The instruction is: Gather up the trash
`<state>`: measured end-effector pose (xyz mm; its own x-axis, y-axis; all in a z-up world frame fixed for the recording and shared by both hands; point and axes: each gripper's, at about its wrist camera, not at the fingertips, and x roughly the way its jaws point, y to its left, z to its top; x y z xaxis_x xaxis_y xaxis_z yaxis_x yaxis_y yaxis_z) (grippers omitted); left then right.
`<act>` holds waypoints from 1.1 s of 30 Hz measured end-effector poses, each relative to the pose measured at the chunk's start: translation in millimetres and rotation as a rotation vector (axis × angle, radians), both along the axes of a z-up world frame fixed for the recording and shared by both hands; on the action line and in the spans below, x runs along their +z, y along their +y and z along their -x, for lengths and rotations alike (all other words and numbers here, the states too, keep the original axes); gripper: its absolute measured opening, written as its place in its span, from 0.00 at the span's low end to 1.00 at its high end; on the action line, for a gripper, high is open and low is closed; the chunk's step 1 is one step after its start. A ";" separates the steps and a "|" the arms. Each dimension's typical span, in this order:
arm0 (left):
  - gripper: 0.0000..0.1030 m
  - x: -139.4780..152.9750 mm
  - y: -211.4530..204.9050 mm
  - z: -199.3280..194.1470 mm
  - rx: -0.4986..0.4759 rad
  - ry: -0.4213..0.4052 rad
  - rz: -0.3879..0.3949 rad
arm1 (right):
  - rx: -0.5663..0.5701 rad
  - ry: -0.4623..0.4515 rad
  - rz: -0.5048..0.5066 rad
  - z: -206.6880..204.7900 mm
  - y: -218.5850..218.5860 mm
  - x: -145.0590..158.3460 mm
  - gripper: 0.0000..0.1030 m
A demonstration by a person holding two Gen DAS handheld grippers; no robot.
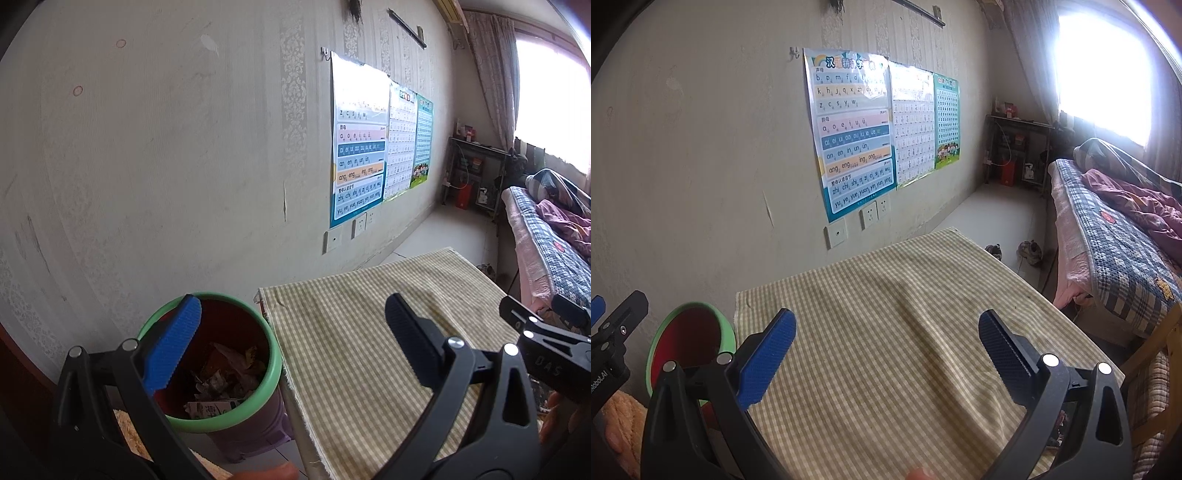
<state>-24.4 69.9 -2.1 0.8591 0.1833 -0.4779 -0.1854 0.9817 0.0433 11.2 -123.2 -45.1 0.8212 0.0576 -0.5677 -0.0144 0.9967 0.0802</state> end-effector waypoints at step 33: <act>0.95 -28.7 -9.1 -8.1 -0.081 0.096 0.067 | 0.007 0.083 -0.025 -17.3 -6.9 -19.5 0.93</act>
